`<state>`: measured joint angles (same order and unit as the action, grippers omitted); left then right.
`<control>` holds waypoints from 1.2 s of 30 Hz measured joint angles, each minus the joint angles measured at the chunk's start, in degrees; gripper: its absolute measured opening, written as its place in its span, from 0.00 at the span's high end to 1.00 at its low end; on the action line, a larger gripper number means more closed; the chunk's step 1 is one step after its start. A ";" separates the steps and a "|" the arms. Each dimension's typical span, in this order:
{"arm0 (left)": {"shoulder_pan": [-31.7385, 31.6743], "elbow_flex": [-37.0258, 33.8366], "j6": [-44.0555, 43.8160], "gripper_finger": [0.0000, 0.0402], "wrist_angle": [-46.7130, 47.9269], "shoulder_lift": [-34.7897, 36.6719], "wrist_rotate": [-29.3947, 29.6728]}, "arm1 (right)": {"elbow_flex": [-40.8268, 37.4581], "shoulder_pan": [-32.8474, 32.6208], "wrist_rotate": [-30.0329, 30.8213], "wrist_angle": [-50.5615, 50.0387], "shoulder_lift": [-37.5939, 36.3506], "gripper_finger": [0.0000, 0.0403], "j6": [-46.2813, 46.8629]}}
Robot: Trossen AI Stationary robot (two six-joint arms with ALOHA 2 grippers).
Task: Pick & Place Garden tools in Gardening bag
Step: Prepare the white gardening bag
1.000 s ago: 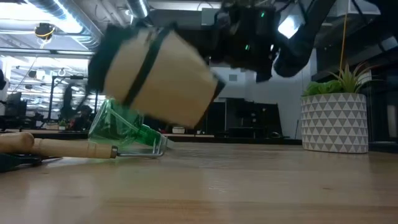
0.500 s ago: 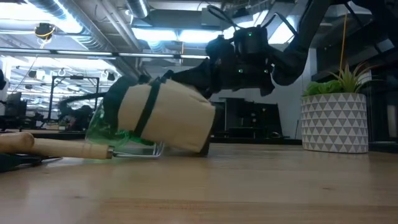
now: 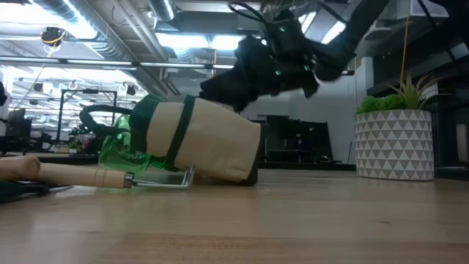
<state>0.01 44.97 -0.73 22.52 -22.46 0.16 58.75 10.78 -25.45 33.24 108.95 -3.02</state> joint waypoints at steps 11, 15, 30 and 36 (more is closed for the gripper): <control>0.00 -0.01 0.01 0.98 0.00 -0.02 0.00 | 22.83 -10.61 14.23 -56.30 -1.36 0.44 -34.50; 0.00 0.00 0.02 0.99 0.00 -0.02 0.02 | 25.31 -14.15 24.89 -57.30 -1.34 0.46 -39.71; 0.00 -0.02 0.01 0.98 0.00 -0.02 0.00 | 30.13 -15.72 27.61 -57.06 -1.32 0.58 -45.91; 0.00 -0.01 0.01 0.99 0.00 -0.02 0.00 | 30.26 -16.13 26.50 -57.15 -0.78 0.58 -46.03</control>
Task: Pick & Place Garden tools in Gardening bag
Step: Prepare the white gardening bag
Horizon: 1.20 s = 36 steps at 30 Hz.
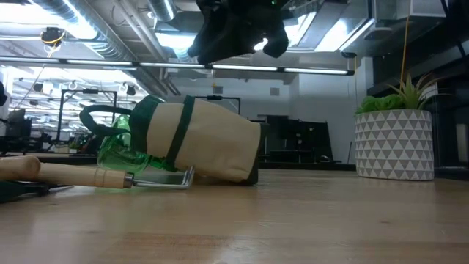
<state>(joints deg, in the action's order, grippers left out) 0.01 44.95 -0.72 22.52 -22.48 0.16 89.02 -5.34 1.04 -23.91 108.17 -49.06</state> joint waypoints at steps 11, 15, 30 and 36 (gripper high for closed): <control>0.00 0.01 0.00 0.99 0.00 0.01 0.00 | 16.66 -1.41 1.58 -19.17 12.43 0.58 0.81; 0.00 -0.01 -0.01 0.98 0.00 0.02 0.00 | 19.51 -1.33 0.55 -22.22 14.41 0.58 -0.99; 0.00 -0.01 0.00 0.98 0.00 0.00 0.00 | 20.54 -4.98 -4.16 -27.56 16.38 0.58 -1.36; 0.00 -0.01 0.01 0.98 0.00 0.02 0.00 | 20.54 -7.59 -4.19 -28.21 16.36 0.58 -4.18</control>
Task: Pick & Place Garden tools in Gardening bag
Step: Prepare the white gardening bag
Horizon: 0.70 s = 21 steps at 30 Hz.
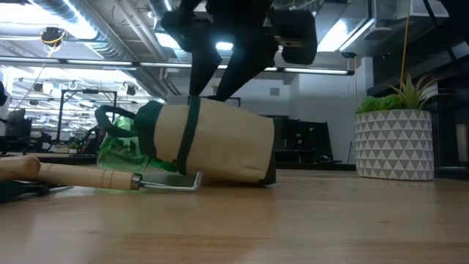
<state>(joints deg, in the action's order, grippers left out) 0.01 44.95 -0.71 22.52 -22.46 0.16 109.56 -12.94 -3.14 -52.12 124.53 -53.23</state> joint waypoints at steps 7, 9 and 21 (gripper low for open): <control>0.00 0.00 0.00 0.98 0.00 0.00 0.00 | 0.00 -0.22 -0.06 0.42 0.02 0.58 -0.86; 0.00 0.00 -0.01 0.99 0.00 -0.02 0.00 | -0.15 0.22 -0.39 -0.40 0.21 0.58 0.12; 0.00 0.00 -0.01 0.98 0.00 -0.02 0.00 | 3.53 1.54 -4.31 -6.23 1.00 0.59 8.90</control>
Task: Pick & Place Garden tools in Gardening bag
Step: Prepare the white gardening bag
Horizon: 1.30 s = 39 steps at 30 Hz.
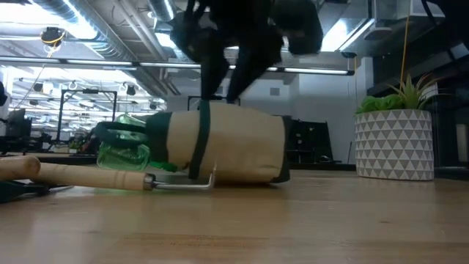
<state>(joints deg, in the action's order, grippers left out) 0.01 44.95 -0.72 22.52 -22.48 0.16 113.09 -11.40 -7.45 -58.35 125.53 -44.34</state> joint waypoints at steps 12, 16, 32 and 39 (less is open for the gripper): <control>0.00 0.00 -0.01 0.98 0.00 0.00 0.00 | 1.82 -0.33 -3.27 -0.78 0.99 0.59 23.48; 0.00 0.00 -0.01 0.98 0.00 0.00 0.00 | 1.61 -0.62 -1.30 -0.33 1.12 0.59 31.09; 0.00 0.00 0.01 0.98 0.00 0.00 0.00 | -4.32 -4.98 7.38 4.83 1.15 0.59 36.82; 0.00 0.00 -0.01 0.98 0.00 0.00 0.00 | -4.90 -4.79 5.01 4.74 1.47 0.56 41.40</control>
<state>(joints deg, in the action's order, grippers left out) 0.01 44.95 -0.73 22.52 -22.48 0.16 108.19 -16.19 -2.44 -53.61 127.00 -2.94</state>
